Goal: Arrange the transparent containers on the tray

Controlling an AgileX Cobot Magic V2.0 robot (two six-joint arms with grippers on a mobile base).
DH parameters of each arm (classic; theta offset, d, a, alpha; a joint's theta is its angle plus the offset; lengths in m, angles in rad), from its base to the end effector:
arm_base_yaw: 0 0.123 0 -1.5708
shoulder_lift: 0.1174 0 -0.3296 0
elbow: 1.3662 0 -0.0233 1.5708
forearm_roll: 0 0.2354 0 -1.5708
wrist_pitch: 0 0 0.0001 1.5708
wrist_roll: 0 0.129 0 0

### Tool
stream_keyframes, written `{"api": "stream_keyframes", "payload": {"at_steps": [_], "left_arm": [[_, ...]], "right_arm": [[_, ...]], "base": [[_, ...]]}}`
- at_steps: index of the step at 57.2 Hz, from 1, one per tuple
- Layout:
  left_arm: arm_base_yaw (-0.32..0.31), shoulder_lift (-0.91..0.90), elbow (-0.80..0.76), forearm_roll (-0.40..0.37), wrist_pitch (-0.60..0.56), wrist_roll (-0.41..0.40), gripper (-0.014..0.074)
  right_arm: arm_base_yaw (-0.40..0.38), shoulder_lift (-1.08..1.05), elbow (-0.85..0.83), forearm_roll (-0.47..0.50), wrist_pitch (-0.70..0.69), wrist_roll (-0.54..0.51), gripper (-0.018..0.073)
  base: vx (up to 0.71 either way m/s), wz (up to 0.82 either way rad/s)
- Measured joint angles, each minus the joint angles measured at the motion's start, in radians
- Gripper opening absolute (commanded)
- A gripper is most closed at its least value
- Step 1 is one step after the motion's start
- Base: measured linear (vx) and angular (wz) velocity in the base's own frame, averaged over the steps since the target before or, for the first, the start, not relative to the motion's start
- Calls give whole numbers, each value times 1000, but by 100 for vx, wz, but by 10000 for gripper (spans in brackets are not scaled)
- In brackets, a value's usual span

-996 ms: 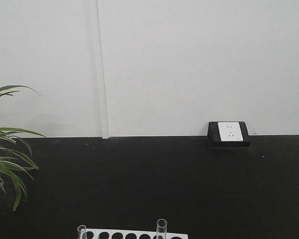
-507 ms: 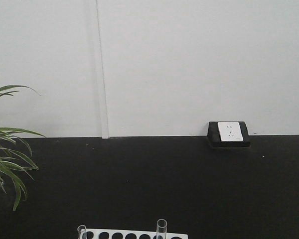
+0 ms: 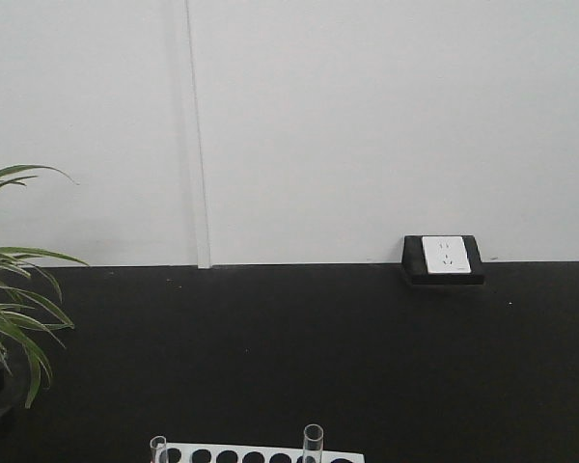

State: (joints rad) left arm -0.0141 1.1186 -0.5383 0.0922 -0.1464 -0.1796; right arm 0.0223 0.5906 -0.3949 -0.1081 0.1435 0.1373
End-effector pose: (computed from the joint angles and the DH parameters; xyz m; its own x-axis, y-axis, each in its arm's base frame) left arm 0.2313 -0.0050 0.2994 -0.3414 -0.0835 -0.9362 -0.0034 0.9962 -0.0876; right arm 0.1111 0.0005 0.3029 -0.2486 0.0248 -0.9683 0.0002 0.9997 0.0255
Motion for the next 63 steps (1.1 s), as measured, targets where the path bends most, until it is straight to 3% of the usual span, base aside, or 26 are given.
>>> {"api": "stream_keyframes", "payload": {"at_steps": [12, 23, 35, 55, 63], "left_arm": [[-111, 54, 3, 76, -49, -5, 417], [-228, 68, 72, 85, -97, -42, 417], [-308, 68, 209, 87, -184, -97, 417], [-369, 160, 276, 180, -443, -104, 419], [-369, 232, 276, 149, -562, -107, 419]], "right_arm": [[0, 0, 0, 0, 2, 0, 378], [0, 0, 0, 0, 3, 0, 378], [0, 0, 0, 0, 3, 1, 378], [0, 0, 0, 1, 23, 1, 378], [0, 0, 0, 1, 32, 1, 378]], "base": [[0, 0], [0, 0], [0, 0], [0, 0], [0, 0]]}}
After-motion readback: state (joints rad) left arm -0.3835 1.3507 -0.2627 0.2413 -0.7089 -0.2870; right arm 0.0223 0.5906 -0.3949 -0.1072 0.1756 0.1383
